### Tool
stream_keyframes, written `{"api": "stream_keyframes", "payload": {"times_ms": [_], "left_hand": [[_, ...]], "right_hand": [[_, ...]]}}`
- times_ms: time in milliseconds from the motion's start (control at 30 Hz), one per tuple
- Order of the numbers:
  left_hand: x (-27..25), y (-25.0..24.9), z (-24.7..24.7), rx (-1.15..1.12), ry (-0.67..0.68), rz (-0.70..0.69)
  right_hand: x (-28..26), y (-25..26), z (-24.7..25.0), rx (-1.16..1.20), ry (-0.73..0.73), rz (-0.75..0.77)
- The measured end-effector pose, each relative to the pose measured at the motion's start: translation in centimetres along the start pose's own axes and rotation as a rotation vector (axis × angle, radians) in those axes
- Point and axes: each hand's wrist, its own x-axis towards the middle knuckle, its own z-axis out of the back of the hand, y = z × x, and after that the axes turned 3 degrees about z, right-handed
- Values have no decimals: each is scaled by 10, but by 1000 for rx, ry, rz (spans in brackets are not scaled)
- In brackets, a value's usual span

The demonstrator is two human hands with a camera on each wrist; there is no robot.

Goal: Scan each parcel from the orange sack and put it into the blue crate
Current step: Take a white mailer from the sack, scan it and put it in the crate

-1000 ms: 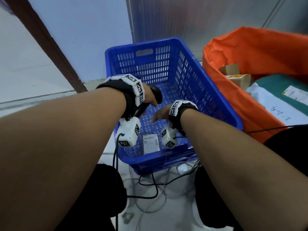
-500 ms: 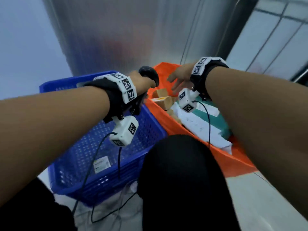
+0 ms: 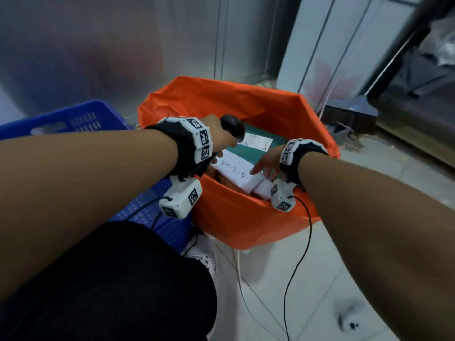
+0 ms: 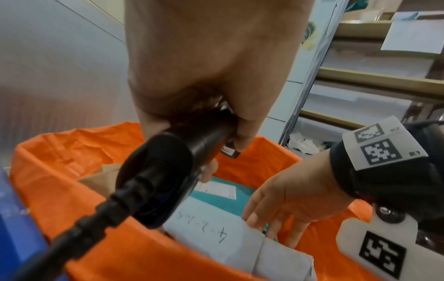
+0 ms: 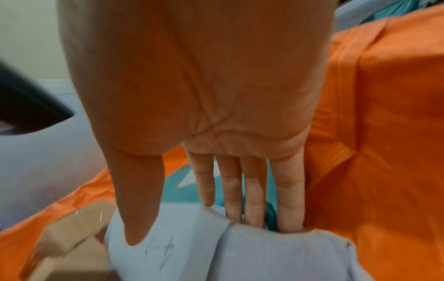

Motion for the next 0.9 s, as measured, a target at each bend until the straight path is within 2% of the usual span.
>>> {"api": "stream_keyframes", "payload": {"times_ms": [133, 233, 333, 500, 567, 633, 700, 833, 900], "left_hand": [[3, 6, -10, 61, 12, -10], [-5, 2, -1, -22, 40, 9], [-13, -2, 14, -28, -15, -23], [-27, 4, 45, -21, -103, -12], [-35, 8, 58, 7, -146, -16], [-43, 14, 72, -33, -163, -22], [-53, 18, 87, -96, -175, -40], [-66, 32, 124, -221, -233, -33], [-71, 42, 143, -313, -287, -31]], "right_hand": [[4, -1, -27, -116, 23, 46], [3, -4, -36, -170, 0, 106], [-7, -6, -41, -305, 13, 113], [-26, 11, -39, -348, -96, 200], [-37, 22, -32, -219, -151, 269], [-50, 38, -22, 68, -220, 303], [-69, 59, -10, 257, -278, 343], [-112, 110, 6, 588, -273, 534], [-129, 145, 11, 606, -256, 635]]}}
